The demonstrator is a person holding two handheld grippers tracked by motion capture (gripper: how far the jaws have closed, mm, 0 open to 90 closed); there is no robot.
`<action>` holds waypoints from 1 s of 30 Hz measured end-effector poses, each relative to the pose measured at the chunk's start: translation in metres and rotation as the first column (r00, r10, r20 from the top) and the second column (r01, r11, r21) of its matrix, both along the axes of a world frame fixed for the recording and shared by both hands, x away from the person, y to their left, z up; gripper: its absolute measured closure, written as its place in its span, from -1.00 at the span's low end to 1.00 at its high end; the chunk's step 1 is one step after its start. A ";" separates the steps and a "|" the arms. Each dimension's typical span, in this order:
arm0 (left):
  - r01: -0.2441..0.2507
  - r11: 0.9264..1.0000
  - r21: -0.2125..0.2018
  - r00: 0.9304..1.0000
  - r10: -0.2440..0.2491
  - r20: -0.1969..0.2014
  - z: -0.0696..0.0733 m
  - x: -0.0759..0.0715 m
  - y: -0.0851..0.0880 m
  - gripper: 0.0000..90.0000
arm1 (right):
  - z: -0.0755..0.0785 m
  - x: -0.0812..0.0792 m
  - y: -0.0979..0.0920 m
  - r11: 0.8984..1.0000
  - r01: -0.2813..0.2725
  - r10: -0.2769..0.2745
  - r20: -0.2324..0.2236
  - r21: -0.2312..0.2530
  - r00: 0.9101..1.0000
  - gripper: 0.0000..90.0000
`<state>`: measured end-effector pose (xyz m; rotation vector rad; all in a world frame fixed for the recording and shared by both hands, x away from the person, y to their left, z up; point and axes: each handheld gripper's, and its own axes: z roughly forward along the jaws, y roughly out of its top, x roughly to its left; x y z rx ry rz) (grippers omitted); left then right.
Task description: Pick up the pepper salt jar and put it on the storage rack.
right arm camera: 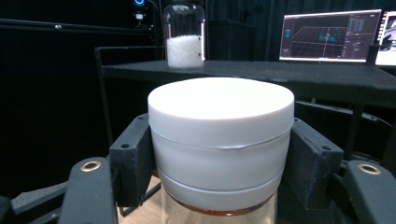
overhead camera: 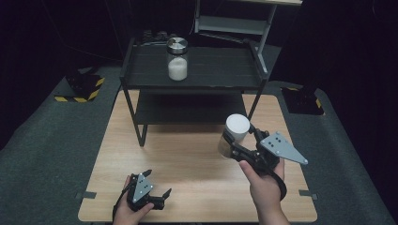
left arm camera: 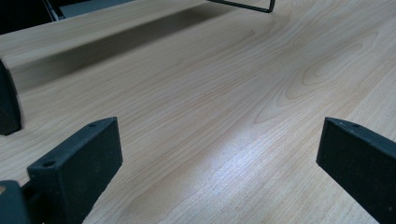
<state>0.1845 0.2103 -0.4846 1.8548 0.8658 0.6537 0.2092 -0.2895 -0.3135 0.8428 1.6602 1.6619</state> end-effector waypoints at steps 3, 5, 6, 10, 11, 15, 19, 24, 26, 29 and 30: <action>0.001 1.000 -0.003 1.000 -0.001 0.000 0.000 0.000 0.001 -0.98 | 0.009 0.003 0.004 1.000 -0.002 0.002 0.006 -0.009 1.000 -0.24; 0.004 1.000 -0.003 1.000 -0.004 0.000 0.000 0.000 0.001 -0.98 | 0.015 0.004 0.007 1.000 0.000 0.001 0.007 -0.012 1.000 -0.24; 0.006 1.000 -0.002 1.000 -0.006 0.001 0.000 0.000 0.001 -0.98 | 0.018 0.005 0.008 1.000 0.000 0.000 0.008 -0.016 1.000 -0.24; 0.006 1.000 -0.004 1.000 -0.006 -0.001 0.000 0.001 0.001 -0.98 | 0.033 0.010 0.013 1.000 -0.005 0.006 0.004 -0.014 1.000 -0.24; 0.007 1.000 -0.005 1.000 -0.007 -0.001 0.000 0.001 0.001 -0.98 | 0.036 0.011 0.013 1.000 -0.007 0.007 0.005 -0.011 1.000 -0.24; 0.009 1.000 -0.008 1.000 -0.009 -0.003 0.000 0.001 0.002 -0.98 | 0.048 0.016 0.016 1.000 -0.004 0.004 0.010 -0.006 1.000 -0.24; 0.010 1.000 -0.013 1.000 -0.010 -0.007 0.000 0.002 0.003 -0.98 | 0.060 0.021 0.018 1.000 0.004 -0.004 0.019 0.000 1.000 -0.24; 0.014 1.000 -0.005 1.000 -0.014 -0.003 0.000 0.002 0.003 -0.98 | 0.072 0.028 0.019 1.000 0.015 -0.015 0.023 0.001 1.000 -0.24; 0.016 1.000 -0.002 1.000 -0.016 -0.001 0.000 0.001 0.002 -0.98 | 0.078 0.031 0.019 1.000 0.022 -0.022 0.024 -0.003 0.999 -0.24; 0.018 1.000 0.000 1.000 -0.018 0.000 0.000 0.001 0.002 -0.98 | 0.087 0.036 0.020 0.999 0.032 -0.032 0.025 -0.001 0.999 -0.24; 0.017 1.000 0.000 1.000 -0.017 0.000 0.000 0.001 0.002 -0.98 | 0.090 0.038 0.020 0.999 0.035 -0.035 0.025 0.001 0.999 -0.24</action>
